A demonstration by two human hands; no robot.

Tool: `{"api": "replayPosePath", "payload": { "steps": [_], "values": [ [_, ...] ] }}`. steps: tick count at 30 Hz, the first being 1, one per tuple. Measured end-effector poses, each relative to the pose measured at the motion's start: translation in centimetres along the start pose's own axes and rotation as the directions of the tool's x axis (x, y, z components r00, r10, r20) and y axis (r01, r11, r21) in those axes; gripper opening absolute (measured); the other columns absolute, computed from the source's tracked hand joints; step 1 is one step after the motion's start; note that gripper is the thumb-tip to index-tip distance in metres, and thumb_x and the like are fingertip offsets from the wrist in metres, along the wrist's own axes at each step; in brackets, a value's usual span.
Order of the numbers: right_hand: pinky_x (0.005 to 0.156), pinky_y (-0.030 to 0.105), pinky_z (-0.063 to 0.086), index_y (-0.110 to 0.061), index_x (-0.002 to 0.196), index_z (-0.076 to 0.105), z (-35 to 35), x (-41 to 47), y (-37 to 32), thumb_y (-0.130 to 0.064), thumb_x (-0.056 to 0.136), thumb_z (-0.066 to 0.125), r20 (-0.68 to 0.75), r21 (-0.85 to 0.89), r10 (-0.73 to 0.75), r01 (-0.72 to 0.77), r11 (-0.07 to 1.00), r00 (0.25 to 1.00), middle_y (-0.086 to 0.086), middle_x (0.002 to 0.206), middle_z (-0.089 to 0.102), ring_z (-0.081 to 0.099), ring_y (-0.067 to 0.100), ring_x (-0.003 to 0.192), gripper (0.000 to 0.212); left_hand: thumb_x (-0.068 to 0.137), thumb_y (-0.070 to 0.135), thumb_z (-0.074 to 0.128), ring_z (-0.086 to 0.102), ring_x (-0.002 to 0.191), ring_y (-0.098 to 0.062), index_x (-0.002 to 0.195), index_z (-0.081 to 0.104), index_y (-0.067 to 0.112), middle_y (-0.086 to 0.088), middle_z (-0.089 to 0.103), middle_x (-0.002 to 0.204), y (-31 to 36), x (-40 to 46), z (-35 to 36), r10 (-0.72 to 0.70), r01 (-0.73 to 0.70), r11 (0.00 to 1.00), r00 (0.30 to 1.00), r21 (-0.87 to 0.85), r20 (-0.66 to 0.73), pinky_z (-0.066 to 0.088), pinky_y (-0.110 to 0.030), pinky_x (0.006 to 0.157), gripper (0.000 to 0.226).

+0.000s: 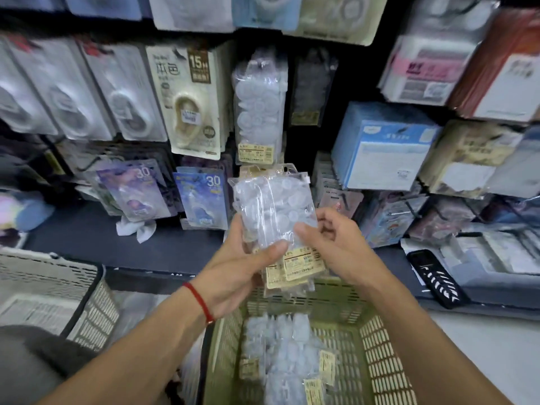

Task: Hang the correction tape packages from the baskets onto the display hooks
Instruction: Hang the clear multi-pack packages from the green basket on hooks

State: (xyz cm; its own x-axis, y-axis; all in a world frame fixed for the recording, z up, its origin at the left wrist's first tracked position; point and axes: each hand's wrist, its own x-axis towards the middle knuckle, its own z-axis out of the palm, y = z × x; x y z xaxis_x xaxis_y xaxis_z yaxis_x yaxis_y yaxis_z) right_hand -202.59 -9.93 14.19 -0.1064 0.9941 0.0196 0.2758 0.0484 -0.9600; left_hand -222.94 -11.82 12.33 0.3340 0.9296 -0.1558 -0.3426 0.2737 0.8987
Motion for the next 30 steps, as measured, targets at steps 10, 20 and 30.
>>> {"api": "replayPosePath", "payload": {
  "steps": [10, 20, 30],
  "values": [
    [0.083, 0.059, 0.063, -0.038, 0.111, 0.062, -5.1, 3.8, -5.8, -0.053, 0.09, 0.068, -0.129, 0.055, -0.122, 0.13, 0.99, 0.984, -0.002, 0.107, 0.079, 0.078, 0.024, 0.094, 0.027, 0.08, -0.007, 0.076, 0.067, 0.128, -0.032, 0.147, 0.042, 0.037, -0.007, 0.069, 0.14, 9.0, 4.0, 0.2, 0.108, -0.121, 0.983, 0.99, 0.141, 0.093, 0.054, -0.057, 0.105, 0.087],
    [0.096, 0.062, 0.056, -0.03, 0.11, 0.068, -4.7, 6.6, -7.7, -0.044, 0.094, 0.065, -0.294, 0.031, -0.186, 0.204, 0.979, 0.938, 0.005, 0.109, 0.077, 0.073, 0.033, 0.103, 0.022, 0.087, 0.016, 0.081, 0.059, 0.133, -0.002, 0.138, 0.042, 0.061, 0.021, 0.064, 0.141, 9.7, 4.1, -0.6, 0.407, -0.388, 0.861, 0.913, 0.329, 0.015, 0.054, -0.021, 0.102, 0.078],
    [0.092, 0.05, 0.059, -0.03, 0.123, 0.068, -4.6, 6.6, -7.8, -0.042, 0.102, 0.063, -0.296, -0.107, -0.177, 0.152, 0.983, 0.938, -0.005, 0.102, 0.076, 0.073, 0.019, 0.095, 0.024, 0.089, 0.003, 0.079, 0.071, 0.114, -0.002, 0.138, 0.048, 0.044, 0.015, 0.075, 0.124, 9.8, 3.7, 0.0, 0.442, -0.399, 0.843, 0.896, 0.361, -0.043, 0.055, -0.01, 0.085, 0.07]
  ]
}}
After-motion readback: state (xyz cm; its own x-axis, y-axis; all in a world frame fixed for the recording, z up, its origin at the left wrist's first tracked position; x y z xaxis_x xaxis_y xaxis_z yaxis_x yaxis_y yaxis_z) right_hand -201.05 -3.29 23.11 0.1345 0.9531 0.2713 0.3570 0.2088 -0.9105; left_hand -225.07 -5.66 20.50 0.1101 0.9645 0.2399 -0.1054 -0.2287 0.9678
